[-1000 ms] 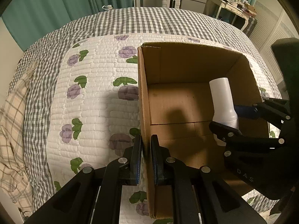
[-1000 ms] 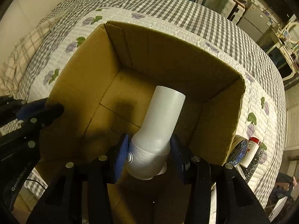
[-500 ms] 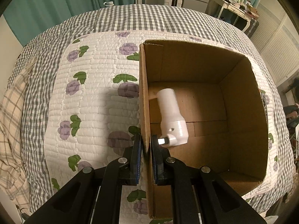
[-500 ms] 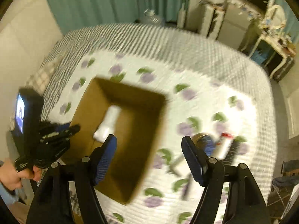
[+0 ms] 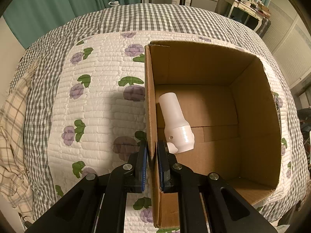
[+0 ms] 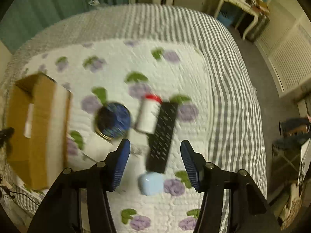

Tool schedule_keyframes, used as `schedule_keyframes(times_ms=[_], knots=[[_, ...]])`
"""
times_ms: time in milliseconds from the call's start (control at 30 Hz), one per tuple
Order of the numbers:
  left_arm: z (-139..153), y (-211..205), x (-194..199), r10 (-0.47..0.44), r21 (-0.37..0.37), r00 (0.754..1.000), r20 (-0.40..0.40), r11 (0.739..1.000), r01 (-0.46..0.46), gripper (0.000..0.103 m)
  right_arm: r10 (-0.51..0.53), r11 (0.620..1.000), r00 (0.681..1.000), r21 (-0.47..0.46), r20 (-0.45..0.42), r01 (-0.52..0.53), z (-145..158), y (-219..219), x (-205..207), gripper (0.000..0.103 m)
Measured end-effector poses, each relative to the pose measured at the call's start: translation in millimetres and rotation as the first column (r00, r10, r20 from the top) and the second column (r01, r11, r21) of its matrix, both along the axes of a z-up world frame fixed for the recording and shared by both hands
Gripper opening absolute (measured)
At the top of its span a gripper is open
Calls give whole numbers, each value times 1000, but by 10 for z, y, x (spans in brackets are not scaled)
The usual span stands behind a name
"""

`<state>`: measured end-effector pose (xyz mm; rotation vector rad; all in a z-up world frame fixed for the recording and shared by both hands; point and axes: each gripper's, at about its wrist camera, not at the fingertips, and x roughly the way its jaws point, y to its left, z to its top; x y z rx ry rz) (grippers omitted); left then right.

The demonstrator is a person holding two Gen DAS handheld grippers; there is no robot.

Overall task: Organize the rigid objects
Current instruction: 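Grasp the light-blue earbud case with the right tool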

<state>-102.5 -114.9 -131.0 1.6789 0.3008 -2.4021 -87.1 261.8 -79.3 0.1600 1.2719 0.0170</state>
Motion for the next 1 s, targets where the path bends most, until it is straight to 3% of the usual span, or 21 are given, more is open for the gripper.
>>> schedule_keyframes(times_ms=[233, 433, 767, 800, 867, 1000], knots=[[-7, -22, 3, 8, 11, 1000, 2, 1000, -8, 10, 53, 999, 978, 2, -200, -53, -750, 36, -300, 54], [-7, -25, 6, 10, 11, 1000, 3, 1000, -10, 10, 109, 993, 959, 67, -261, -95, -990, 184, -440, 54], [-10, -43, -8, 16, 18, 1000, 4, 1000, -16, 10, 123, 988, 955, 126, -269, -92, -1075, 62, -510, 44], [-10, -38, -11, 14, 14, 1000, 4, 1000, -14, 10, 127, 988, 955, 123, -267, -97, -1065, 51, -517, 43], [-10, -41, -11, 12, 11, 1000, 4, 1000, -12, 10, 146, 987, 956, 102, -256, -123, -1006, 24, -508, 32], [-14, -41, -7, 15, 10, 1000, 5, 1000, -15, 10, 223, 975, 948, 25, -226, -223, -816, 51, -505, 25]])
